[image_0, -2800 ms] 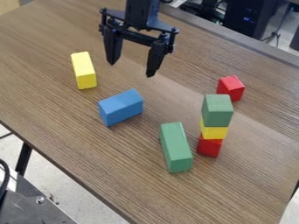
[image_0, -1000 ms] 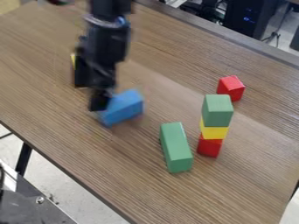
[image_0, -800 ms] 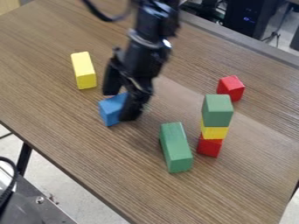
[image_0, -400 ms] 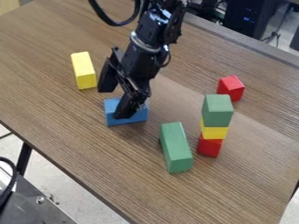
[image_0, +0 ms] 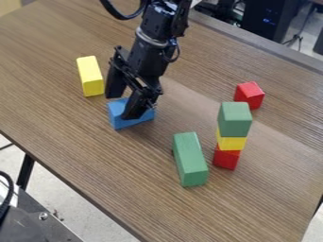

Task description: Put the blue block on the green cube

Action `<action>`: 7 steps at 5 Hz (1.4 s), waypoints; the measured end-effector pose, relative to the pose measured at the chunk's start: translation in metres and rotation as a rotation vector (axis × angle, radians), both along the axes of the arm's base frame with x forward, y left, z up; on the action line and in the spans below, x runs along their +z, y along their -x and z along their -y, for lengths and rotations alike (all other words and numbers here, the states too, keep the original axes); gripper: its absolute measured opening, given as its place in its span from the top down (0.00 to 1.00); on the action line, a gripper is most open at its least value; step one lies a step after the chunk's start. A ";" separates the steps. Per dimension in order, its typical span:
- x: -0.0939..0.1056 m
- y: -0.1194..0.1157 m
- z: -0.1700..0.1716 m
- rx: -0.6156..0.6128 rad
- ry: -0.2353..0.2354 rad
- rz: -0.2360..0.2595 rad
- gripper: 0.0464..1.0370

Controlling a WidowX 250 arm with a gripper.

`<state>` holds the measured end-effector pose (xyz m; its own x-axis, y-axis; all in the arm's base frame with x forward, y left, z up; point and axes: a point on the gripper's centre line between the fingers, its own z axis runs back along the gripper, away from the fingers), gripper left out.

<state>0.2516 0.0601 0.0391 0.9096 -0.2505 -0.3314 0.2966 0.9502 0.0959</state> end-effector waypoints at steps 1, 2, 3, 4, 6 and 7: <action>0.002 -0.001 0.008 0.009 0.026 0.011 0.52; 0.005 0.000 0.015 0.039 0.054 0.036 0.52; 0.023 0.002 0.027 0.162 0.154 0.138 0.52; 0.065 0.005 0.026 0.248 0.169 0.271 0.52; 0.131 0.009 0.037 0.269 0.194 0.391 0.52; 0.148 0.010 0.055 0.206 0.214 0.415 0.52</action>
